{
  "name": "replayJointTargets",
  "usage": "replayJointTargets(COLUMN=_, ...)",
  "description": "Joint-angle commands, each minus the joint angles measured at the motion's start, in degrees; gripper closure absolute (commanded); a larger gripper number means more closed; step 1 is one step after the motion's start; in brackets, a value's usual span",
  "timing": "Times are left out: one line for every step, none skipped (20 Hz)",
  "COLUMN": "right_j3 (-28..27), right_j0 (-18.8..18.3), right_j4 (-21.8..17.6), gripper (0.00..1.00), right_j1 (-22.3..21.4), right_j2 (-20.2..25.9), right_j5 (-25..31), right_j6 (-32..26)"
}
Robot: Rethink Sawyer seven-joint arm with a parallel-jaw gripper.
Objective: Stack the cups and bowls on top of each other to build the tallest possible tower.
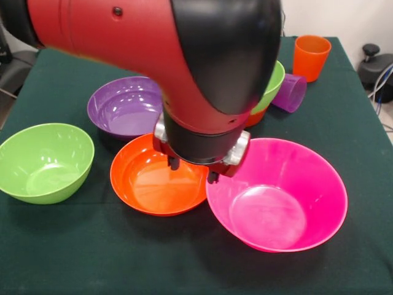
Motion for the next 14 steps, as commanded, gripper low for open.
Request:
replayJointTargets(right_j3=-0.43, right_j0=-1.94, right_j4=1.32, gripper=0.00, right_j1=1.58, right_j2=-3.10, right_j5=1.99, right_j6=-22.15)
replayJointTargets(right_j3=-1.21, right_j0=-3.09, right_j4=4.12, gripper=0.00, right_j1=2.18, right_j2=-6.42, right_j5=1.48, right_j6=-23.05)
replayJointTargets(right_j3=-1.53, right_j0=-3.77, right_j4=5.70, gripper=0.00, right_j1=2.35, right_j2=-8.47, right_j5=1.17, right_j6=-23.79)
replayJointTargets(right_j3=-1.86, right_j0=-4.44, right_j4=7.28, gripper=0.00, right_j1=2.51, right_j2=-10.52, right_j5=0.87, right_j6=-24.53)
replayJointTargets(right_j3=-2.16, right_j0=-5.15, right_j4=9.30, gripper=0.00, right_j1=2.66, right_j2=-12.92, right_j5=0.70, right_j6=-25.30)
replayJointTargets(right_j3=-2.28, right_j0=-5.61, right_j4=10.29, gripper=0.00, right_j1=2.74, right_j2=-14.22, right_j5=0.66, right_j6=-26.03)
replayJointTargets(right_j3=-2.33, right_j0=-6.04, right_j4=11.30, gripper=0.00, right_j1=2.86, right_j2=-15.42, right_j5=0.49, right_j6=-26.67)
replayJointTargets(right_j3=-2.36, right_j0=-6.54, right_j4=12.13, gripper=0.00, right_j1=2.97, right_j2=-16.35, right_j5=0.13, right_j6=-27.40)
replayJointTargets(right_j3=-2.38, right_j0=-6.91, right_j4=12.86, gripper=0.00, right_j1=3.17, right_j2=-17.15, right_j5=-0.35, right_j6=-28.00)
replayJointTargets(right_j3=-2.12, right_j0=-7.04, right_j4=11.51, gripper=0.00, right_j1=3.14, right_j2=-15.69, right_j5=-0.65, right_j6=-28.66)
replayJointTargets(right_j3=-2.10, right_j0=-7.31, right_j4=11.97, gripper=0.00, right_j1=3.46, right_j2=-16.09, right_j5=-1.10, right_j6=-28.94)
replayJointTargets(right_j3=-2.01, right_j0=-7.36, right_j4=11.74, gripper=0.00, right_j1=3.62, right_j2=-15.80, right_j5=-1.49, right_j6=-29.08)
replayJointTargets(right_j3=-1.76, right_j0=-7.06, right_j4=10.40, gripper=0.00, right_j1=3.61, right_j2=-14.33, right_j5=-1.68, right_j6=-29.01)
replayJointTargets(right_j3=-1.60, right_j0=-6.92, right_j4=9.74, gripper=0.00, right_j1=3.66, right_j2=-13.55, right_j5=-1.67, right_j6=-29.08)
